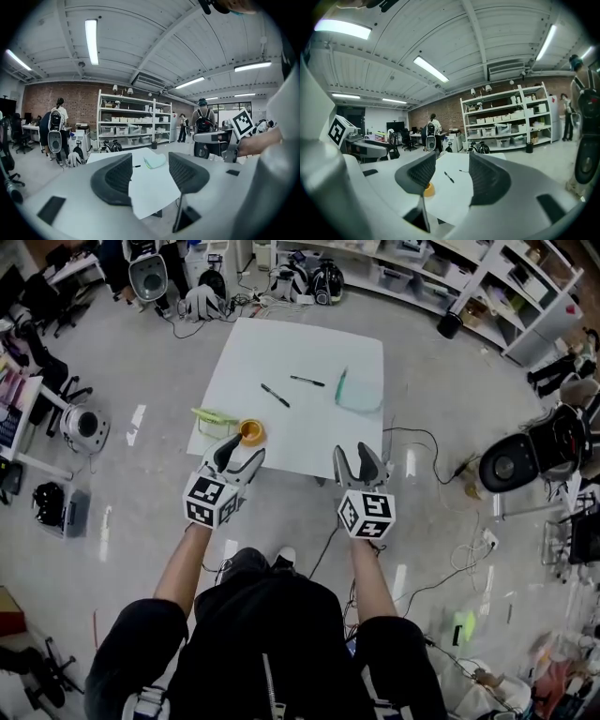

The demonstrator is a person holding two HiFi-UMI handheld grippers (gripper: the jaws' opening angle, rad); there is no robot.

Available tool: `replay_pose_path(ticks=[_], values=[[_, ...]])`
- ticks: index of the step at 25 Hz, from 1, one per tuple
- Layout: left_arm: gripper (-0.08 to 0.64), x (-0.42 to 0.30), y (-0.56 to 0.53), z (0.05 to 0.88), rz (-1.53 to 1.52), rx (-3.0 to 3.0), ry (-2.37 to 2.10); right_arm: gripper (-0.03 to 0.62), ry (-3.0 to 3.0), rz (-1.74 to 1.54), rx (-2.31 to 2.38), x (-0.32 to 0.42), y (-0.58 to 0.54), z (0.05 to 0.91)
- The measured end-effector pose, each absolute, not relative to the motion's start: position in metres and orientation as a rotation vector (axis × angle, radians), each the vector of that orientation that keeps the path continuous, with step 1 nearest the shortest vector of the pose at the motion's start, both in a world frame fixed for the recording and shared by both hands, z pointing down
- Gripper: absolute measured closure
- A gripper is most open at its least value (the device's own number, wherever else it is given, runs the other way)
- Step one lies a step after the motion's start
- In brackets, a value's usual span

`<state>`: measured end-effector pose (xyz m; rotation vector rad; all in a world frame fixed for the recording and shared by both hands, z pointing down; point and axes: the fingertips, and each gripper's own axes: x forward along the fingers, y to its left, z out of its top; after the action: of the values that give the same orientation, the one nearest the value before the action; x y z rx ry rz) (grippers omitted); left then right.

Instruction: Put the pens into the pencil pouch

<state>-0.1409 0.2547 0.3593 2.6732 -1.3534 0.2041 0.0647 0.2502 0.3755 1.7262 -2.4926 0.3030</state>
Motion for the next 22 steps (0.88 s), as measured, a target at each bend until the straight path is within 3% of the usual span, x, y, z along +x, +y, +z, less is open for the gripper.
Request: replay_pose_path(ticks=[22], values=[[0.31,-0.109,0.1,0.365,0.167,2.719,-1.279,0.379,-2.42,0.33,1.763,0.087,0.112,0.396]])
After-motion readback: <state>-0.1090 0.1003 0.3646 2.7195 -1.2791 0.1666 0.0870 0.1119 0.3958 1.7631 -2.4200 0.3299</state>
